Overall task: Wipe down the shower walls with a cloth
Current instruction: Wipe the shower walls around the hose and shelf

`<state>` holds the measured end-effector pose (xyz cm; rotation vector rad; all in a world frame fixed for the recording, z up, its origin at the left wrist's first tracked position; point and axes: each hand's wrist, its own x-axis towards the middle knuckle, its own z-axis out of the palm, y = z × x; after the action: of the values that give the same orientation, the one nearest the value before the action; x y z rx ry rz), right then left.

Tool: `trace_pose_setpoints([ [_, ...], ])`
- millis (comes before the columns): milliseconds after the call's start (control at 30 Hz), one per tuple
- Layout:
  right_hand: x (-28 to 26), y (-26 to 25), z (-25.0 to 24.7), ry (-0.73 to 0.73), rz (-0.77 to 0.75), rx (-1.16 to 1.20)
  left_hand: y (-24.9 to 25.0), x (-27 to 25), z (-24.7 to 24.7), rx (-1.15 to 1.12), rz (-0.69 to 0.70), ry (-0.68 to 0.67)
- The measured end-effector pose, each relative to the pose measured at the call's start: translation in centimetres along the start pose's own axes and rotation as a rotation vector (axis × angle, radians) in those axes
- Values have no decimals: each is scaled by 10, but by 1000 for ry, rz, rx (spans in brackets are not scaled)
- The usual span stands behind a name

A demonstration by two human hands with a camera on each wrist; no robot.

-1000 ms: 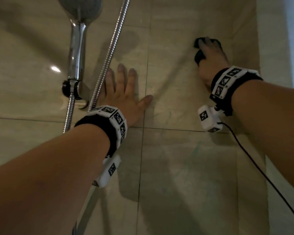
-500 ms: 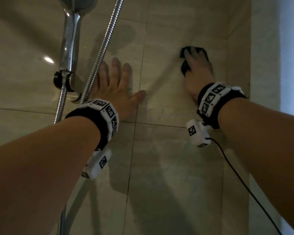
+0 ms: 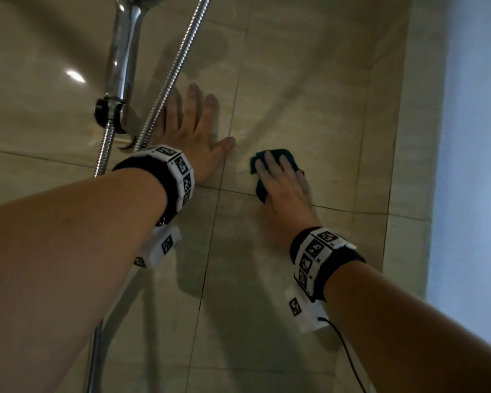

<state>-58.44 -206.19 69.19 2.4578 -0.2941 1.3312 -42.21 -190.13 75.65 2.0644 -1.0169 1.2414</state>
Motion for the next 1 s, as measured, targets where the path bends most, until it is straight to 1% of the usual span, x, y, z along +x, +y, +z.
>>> trace_pose_setpoints([
  [67, 4, 8, -4, -12, -36, -39, -1, 0, 0, 11, 9, 2],
  [133, 20, 17, -10, -17, -37, -94, -3, 0, 0, 23, 25, 7],
  [300, 87, 34, -58, 59, 81, -69, -7, 1, 2, 44, 61, 16],
  [400, 131, 43, -88, 61, 123, -92, -7, 2, 4, 49, 55, 36],
  [533, 164, 42, -101, 120, 187, -114, -7, 4, 1, 53, 51, 3],
  [600, 167, 38, -98, 144, 208, -117, -5, 3, 0, 61, 44, 4],
  [667, 164, 34, -94, 122, 204, -119, -3, 2, -1, 52, 39, -2],
  [733, 158, 27, -88, 103, 160, -136, -3, 1, -3, 31, 28, -20],
  [833, 143, 11, -73, 76, 55, -132, -2, 0, -15, -46, 22, -57],
  [900, 127, 1, -58, 63, -10, -122, -5, -4, -25, -158, 30, -76],
  [933, 118, -2, -50, 64, -46, -126, -8, -8, -31, -241, 23, -59],
  [1000, 101, -3, -35, 71, -108, -112, -17, -18, -37, -403, -38, 12],
])
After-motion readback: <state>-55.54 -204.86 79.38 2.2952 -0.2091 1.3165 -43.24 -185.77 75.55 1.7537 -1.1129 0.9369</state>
